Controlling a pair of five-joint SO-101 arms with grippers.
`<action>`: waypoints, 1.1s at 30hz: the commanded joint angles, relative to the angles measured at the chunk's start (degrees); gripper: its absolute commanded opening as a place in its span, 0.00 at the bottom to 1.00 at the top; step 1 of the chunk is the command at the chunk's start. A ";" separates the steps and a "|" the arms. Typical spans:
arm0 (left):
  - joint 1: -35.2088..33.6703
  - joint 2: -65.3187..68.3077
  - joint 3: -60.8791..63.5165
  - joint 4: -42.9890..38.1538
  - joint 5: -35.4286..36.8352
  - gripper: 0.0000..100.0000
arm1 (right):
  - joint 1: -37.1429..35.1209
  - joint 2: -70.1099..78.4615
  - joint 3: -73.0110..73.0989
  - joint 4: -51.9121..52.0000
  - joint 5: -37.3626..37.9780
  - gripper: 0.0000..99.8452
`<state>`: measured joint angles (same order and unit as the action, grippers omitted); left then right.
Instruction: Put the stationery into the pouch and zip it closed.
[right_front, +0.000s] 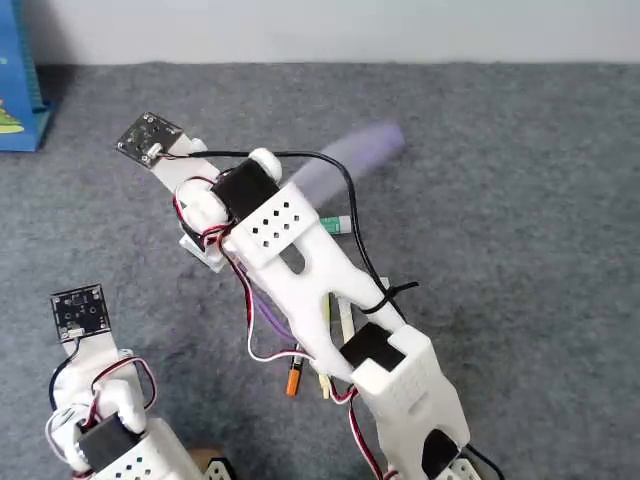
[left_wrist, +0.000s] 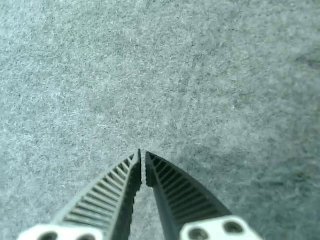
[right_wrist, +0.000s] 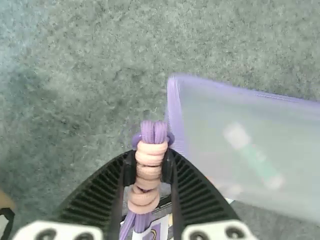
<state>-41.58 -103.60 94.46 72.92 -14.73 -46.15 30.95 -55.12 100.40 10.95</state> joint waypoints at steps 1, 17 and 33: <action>-0.53 -0.70 -1.63 -1.41 -0.70 0.02 | 3.38 -3.74 -6.51 2.24 0.88 0.01; -0.53 -0.70 -1.54 -1.41 -0.70 0.02 | 15.16 -3.12 -39.38 -10.42 1.32 0.01; -0.53 -0.70 -1.54 -1.41 -0.70 0.02 | 16.22 2.24 -39.30 -19.91 1.32 0.01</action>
<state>-41.58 -103.60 94.46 72.92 -14.73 -30.68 32.70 -91.52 81.58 11.82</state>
